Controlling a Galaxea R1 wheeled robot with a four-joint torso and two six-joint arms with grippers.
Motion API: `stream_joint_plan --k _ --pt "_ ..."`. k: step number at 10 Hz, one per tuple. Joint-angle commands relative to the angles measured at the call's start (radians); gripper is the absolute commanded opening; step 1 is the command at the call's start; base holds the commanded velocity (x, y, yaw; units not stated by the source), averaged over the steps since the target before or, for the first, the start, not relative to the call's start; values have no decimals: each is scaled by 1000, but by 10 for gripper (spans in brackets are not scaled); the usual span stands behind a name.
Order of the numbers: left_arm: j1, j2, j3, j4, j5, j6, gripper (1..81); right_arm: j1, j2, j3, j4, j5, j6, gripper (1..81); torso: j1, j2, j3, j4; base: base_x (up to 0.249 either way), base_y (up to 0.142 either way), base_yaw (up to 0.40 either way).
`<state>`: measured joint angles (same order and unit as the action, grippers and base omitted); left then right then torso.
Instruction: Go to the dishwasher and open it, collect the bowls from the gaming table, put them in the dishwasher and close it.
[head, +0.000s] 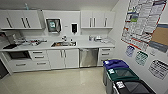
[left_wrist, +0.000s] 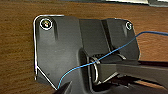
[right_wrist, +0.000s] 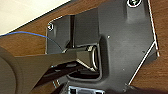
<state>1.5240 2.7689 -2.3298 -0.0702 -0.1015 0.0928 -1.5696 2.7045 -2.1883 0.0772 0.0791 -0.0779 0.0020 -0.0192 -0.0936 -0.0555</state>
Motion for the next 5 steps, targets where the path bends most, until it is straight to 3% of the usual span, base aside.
stream_joint_plan --k 1,5 --pt "-35 -15 12 10 57 4 811 35 -21 15 -14 -61 -5 811 0 0 0 0 137 0 0" --pt "-35 -15 12 10 57 4 811 35 -19 15 -14 -61 -5 811 -1 0 0 0 179 0 0"
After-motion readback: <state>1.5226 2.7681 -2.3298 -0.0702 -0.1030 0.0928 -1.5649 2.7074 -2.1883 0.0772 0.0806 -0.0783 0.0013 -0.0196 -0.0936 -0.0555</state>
